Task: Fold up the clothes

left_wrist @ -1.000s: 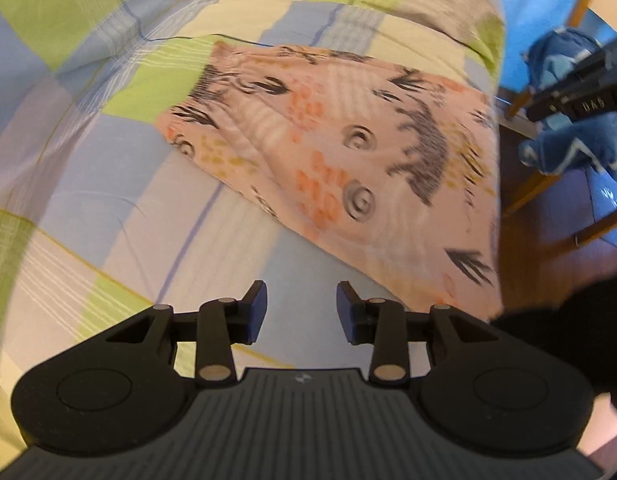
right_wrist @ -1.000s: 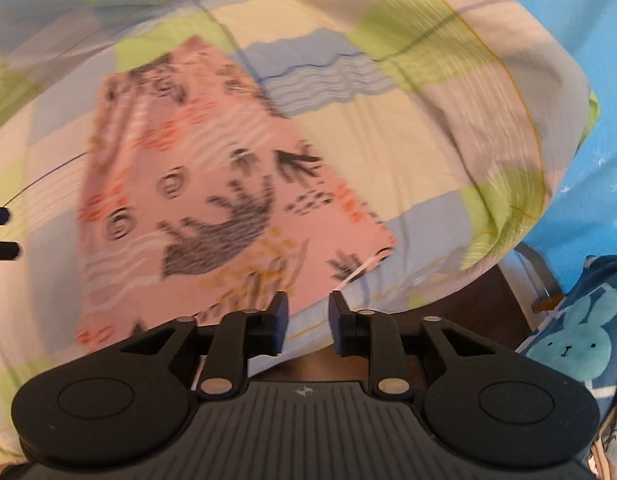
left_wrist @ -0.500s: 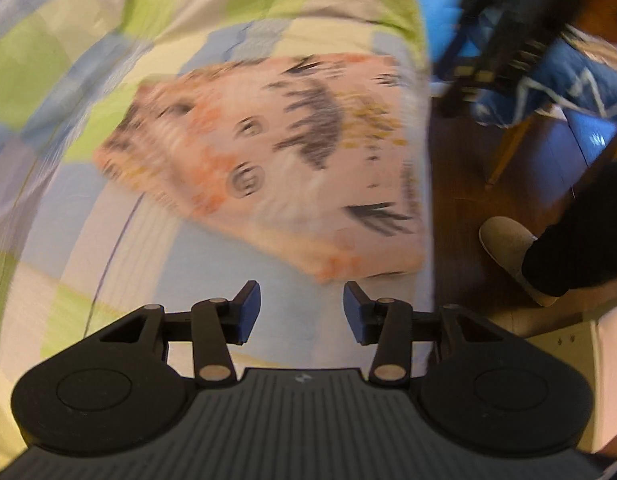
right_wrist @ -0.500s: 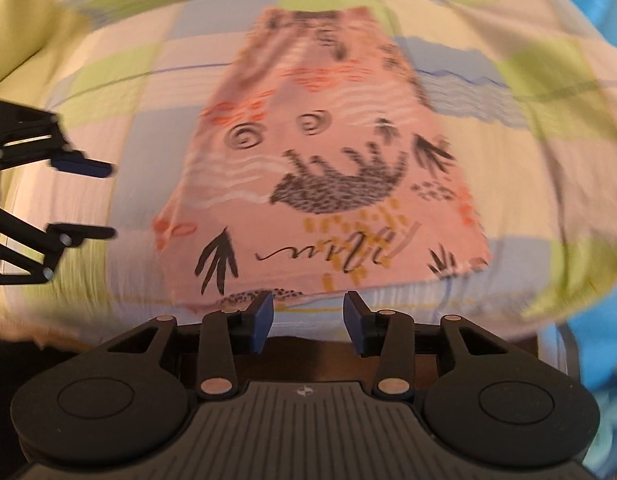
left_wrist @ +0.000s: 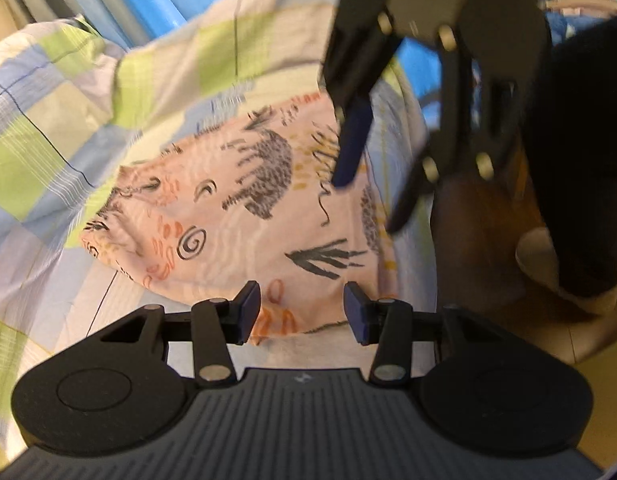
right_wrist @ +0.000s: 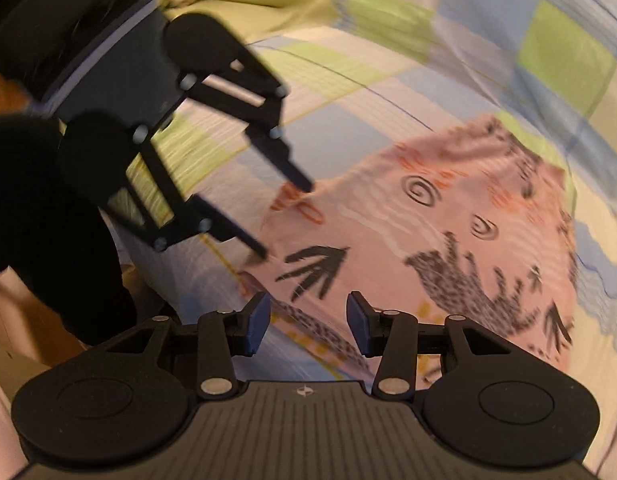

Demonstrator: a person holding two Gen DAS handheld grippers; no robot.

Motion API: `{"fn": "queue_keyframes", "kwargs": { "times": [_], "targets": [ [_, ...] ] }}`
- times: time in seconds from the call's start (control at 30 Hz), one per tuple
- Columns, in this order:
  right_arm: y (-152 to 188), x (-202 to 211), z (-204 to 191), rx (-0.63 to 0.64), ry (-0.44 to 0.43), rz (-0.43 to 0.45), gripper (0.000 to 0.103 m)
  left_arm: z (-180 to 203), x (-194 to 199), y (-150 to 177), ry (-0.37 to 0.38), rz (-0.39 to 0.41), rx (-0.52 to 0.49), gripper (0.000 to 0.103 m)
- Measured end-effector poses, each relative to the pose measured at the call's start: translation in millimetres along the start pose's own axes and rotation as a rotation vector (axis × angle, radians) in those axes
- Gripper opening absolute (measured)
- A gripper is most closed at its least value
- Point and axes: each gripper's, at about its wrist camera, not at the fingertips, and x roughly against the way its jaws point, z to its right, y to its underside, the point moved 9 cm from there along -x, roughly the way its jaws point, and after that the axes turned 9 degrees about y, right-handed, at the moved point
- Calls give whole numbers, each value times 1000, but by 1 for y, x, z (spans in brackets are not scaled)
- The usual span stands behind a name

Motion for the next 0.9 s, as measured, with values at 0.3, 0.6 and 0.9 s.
{"fn": "queue_keyframes", "kwargs": {
  "times": [0.3, 0.6, 0.9],
  "targets": [
    [-3, -20, -28, 192, 69, 105, 46, -15, 1, 16, -183, 106, 92, 49],
    [-10, -14, -58, 363, 253, 69, 46, -15, 24, 33, -345, 104, 227, 53],
    [-12, -32, -66, 358, 338, -4, 39, 11, 24, 34, -357, 86, 181, 53]
  ]
}}
